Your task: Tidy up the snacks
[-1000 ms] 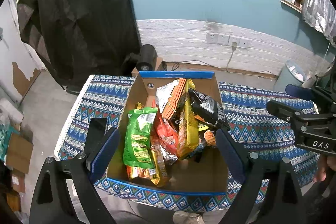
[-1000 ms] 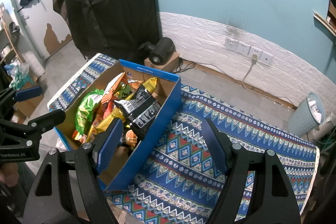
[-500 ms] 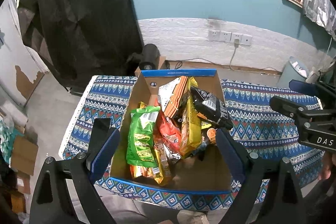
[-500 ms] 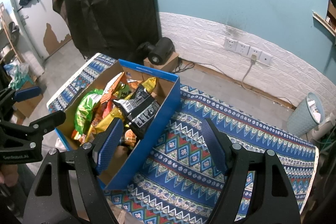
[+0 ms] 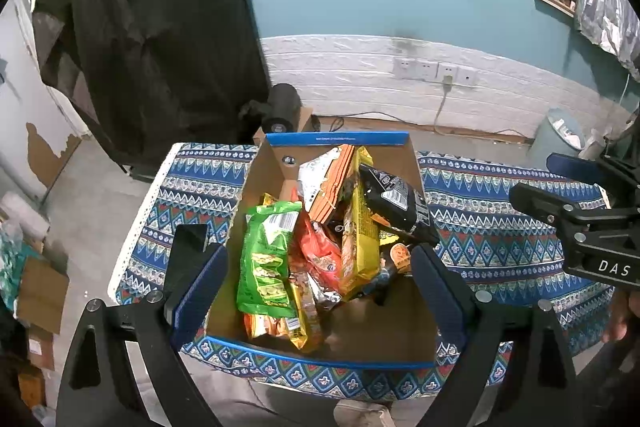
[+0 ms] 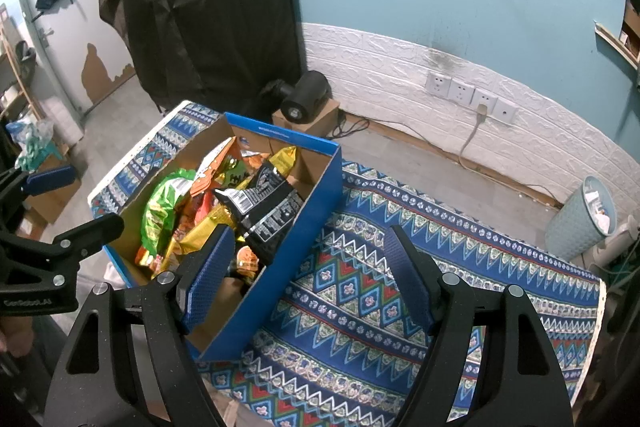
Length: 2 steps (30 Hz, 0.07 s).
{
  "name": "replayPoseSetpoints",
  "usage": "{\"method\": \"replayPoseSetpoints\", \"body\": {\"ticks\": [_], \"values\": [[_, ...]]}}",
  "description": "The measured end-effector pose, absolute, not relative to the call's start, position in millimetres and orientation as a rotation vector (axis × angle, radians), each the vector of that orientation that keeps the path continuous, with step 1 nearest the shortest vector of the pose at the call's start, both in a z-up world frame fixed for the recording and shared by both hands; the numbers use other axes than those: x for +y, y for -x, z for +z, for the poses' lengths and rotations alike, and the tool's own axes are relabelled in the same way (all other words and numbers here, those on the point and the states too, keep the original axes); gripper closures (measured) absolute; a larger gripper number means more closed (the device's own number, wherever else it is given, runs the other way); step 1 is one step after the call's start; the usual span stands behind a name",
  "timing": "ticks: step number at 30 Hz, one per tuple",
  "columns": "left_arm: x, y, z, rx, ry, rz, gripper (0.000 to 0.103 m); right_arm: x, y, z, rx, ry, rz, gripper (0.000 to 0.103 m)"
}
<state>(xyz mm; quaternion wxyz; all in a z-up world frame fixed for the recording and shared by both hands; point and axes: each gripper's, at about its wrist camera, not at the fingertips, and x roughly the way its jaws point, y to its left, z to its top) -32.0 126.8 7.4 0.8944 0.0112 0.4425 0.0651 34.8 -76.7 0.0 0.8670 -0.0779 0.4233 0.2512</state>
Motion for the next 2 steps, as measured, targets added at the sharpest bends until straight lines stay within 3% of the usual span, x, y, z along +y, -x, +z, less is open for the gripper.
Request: {"method": "replayPoseSetpoints", "body": {"ticks": [2], "values": [[126.8,31.1,6.6,0.924,-0.024,0.135,0.01,-76.1,-35.2,-0.6,0.888,0.165,0.525,0.027]]}}
